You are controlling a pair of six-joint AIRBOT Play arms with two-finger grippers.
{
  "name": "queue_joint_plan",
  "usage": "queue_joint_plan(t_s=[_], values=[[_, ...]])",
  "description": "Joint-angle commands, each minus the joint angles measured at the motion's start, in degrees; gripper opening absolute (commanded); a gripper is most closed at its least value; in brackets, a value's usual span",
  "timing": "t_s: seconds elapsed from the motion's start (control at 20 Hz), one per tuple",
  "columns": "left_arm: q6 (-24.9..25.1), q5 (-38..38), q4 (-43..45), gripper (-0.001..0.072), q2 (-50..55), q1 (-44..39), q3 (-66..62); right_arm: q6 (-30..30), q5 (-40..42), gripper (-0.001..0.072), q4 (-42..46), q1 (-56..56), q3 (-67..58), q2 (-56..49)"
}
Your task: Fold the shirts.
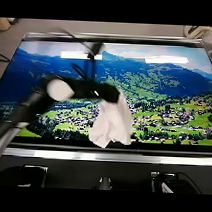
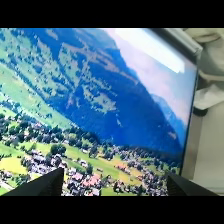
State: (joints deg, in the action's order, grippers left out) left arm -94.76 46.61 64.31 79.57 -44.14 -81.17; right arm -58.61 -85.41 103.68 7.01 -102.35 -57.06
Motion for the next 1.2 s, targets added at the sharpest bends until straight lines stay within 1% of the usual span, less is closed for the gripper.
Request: queue_joint_plan(t_s=[0.0, 0.05, 0.1, 0.2, 0.25, 0.35, 0.45, 0.55, 0.6, 0.65, 0.75, 0.85, 0.95, 1.05, 1.15], values=[[-3.2, -0.1, -7.9, 0.0343, 11.1, -5.3, 7.8, 0.0, -4.0, 0.0682, 0.2, 0.0, 1.5, -6.1], [-1.7, 1.0, -11.6, 0.0696, 12.4, -4.5, 7.0, 0.0, -5.3, 0.0682, -0.2, 0.0, 1.8, -8.1], [0.4, 3.0, -13.1, 0.0712, 12.3, -2.7, 5.6, 0.1, -7.0, 0.0679, -1.2, 0.0, 1.9, -9.9], [4.8, 9.6, -12.1, 0.0711, 9.9, 3.5, 1.6, 0.2, -9.0, 0.065, -7.0, 0.0, 3.7, -12.6], [5.0, 13.9, -9.7, 0.071, 8.0, 7.5, -0.2, 0.1, -9.3, 0.0605, -11.9, 0.0, 6.3, -13.1], [5.0, 22.3, -1.5, 0.071, 3.2, 15.1, -0.9, 0.4, -8.8, 0.0606, -22.7, 0.0, 15.8, -13.0], [4.8, 29.1, 7.1, 0.071, -1.2, 20.8, 2.2, 2.5, -6.6, 0.0606, -30.0, 0.0, 26.7, -12.9], [4.8, 30.3, 7.6, 0.0709, -5.4, 23.9, 10.6, 3.9, -2.4, 0.0606, -34.0, 0.0, 37.1, -12.9], [4.6, 29.2, 5.8, 0.0709, -7.0, 24.0, 15.6, 4.0, -0.4, 0.0606, -35.2, 0.0, 41.4, -13.0], [4.2, 26.5, 1.9, 0.071, -8.0, 23.3, 21.3, 4.1, 1.9, 0.0606, -36.6, 0.0, 45.5, -12.9], [4.3, 18.3, -5.7, 0.0709, -7.9, 19.9, 30.7, 4.8, 6.5, 0.0608, -39.3, 0.0, 51.6, -13.0], [3.7, 10.4, -9.8, 0.0709, -6.7, 15.5, 36.0, 5.9, 10.3, 0.0627, -40.1, 0.0, 55.4, -13.0], [2.6, 5.7, -11.5, 0.0709, -4.8, 11.5, 37.2, 6.4, 12.0, 0.063, -40.4, 0.0, 57.6, -13.2], [2.1, 2.2, -12.3, 0.0698, -3.1, 8.8, 37.2, 8.5, 12.8, 0.0677, -42.8, 0.0, 59.2, -13.3], [1.7, 0.4, -13.7, 0.0623, -2.0, 7.5, 37.2, 9.2, 14.6, 0.0677, -45.5, 0.0, 60.5, -13.3]])
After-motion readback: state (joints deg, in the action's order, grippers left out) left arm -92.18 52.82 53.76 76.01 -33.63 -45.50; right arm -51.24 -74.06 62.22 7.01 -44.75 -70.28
